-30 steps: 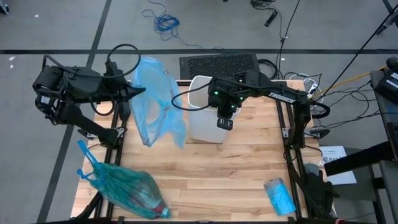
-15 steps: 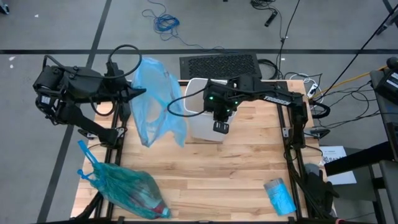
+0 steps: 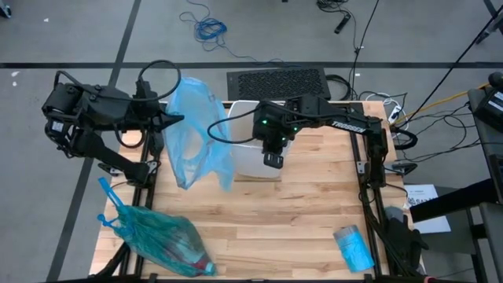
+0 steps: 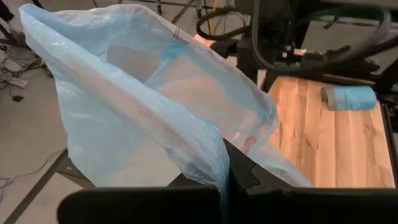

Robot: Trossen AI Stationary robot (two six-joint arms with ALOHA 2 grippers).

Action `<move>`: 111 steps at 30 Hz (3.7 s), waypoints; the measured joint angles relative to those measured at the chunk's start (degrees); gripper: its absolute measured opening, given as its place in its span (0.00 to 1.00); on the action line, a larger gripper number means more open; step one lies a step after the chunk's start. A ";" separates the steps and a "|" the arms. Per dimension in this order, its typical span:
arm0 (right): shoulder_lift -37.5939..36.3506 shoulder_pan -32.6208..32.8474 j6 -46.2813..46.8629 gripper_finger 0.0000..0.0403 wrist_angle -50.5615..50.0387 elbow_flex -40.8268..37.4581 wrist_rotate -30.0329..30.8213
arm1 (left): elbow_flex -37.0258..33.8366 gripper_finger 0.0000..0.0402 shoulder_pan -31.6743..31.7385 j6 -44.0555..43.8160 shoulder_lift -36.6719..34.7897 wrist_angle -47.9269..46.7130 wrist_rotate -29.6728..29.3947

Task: Place trash/remove bag and relplace
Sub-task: Insert the new blue trash bag into the white trash bin

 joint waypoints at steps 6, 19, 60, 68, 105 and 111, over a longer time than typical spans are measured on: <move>0.00 -0.02 0.07 0.24 2.49 0.00 -0.90 | 0.00 0.00 0.01 0.00 0.00 -0.17 1.12; -0.02 -0.04 2.22 0.35 4.07 0.00 -5.12 | 0.00 0.00 0.00 -1.60 -2.65 0.23 2.82; -5.21 -7.53 2.24 0.35 5.96 5.49 -4.59 | 0.02 0.00 0.00 13.65 -7.44 31.24 14.70; -5.60 -9.24 1.64 0.35 5.61 5.49 -4.52 | 0.02 0.00 0.02 17.10 -7.54 39.81 18.02; -9.44 -18.32 -9.73 0.35 4.78 5.49 -2.10 | 0.00 0.00 3.49 23.49 3.19 66.54 20.57; -13.02 -22.03 -11.48 0.35 3.92 5.49 -2.14 | 0.04 0.00 6.96 20.86 7.05 69.15 23.12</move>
